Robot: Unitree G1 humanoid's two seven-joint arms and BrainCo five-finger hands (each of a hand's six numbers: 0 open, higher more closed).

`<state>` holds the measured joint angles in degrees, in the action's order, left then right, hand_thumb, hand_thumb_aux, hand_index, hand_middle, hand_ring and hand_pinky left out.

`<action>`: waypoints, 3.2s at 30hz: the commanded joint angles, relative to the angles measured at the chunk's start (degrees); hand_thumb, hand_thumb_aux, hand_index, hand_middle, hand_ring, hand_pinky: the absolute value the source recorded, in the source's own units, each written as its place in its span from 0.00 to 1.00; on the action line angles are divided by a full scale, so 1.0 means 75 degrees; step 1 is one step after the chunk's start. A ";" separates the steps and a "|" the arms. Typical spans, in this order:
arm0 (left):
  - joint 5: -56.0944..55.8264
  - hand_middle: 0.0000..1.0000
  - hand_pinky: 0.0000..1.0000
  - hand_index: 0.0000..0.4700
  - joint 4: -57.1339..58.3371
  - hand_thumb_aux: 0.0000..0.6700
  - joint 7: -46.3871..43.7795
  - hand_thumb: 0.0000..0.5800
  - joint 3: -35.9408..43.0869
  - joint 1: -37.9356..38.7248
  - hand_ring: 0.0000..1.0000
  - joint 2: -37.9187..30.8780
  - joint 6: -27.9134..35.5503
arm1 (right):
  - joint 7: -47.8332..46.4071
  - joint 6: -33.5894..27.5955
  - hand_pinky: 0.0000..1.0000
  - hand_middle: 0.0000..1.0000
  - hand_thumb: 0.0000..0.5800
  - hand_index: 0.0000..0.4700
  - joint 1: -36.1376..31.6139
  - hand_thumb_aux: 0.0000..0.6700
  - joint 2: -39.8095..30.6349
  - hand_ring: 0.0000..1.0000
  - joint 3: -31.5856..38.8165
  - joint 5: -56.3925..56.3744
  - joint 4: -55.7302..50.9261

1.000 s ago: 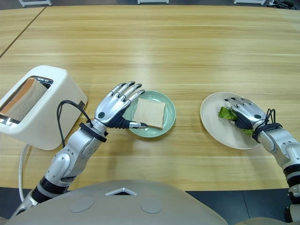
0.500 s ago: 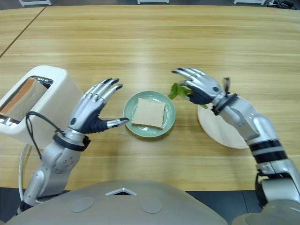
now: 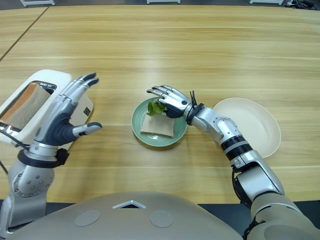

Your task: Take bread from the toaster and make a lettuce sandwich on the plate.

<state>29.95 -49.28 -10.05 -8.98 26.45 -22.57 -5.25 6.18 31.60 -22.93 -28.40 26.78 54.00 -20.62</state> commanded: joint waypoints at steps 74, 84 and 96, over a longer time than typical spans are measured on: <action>-0.1620 0.00 0.00 0.00 0.0921 0.00 -0.0888 0.00 -0.2154 0.0674 0.00 0.0067 -0.0902 | 0.1065 -0.0324 0.00 0.00 1.00 1.00 0.1209 1.00 -0.1931 0.00 -0.0562 0.1270 0.1144; -0.1561 0.00 0.00 0.00 0.1307 0.00 -0.0949 0.00 -0.1117 0.0703 0.00 0.0226 -0.1006 | 0.0955 -0.0216 0.00 0.00 1.00 1.00 0.1355 1.00 -0.1676 0.00 -0.0754 0.0375 0.1472; -0.1390 0.00 0.00 0.00 0.1758 0.00 -0.0822 0.00 -0.0665 0.0676 0.00 0.0172 -0.1109 | -0.0217 -0.0386 0.00 0.00 1.00 1.00 0.1247 1.00 -0.1054 0.00 -0.1034 -0.1356 0.1910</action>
<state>18.91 -36.91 -16.30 -14.54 31.52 -21.19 -13.43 6.25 29.22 -12.69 -36.98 19.65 44.98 -6.59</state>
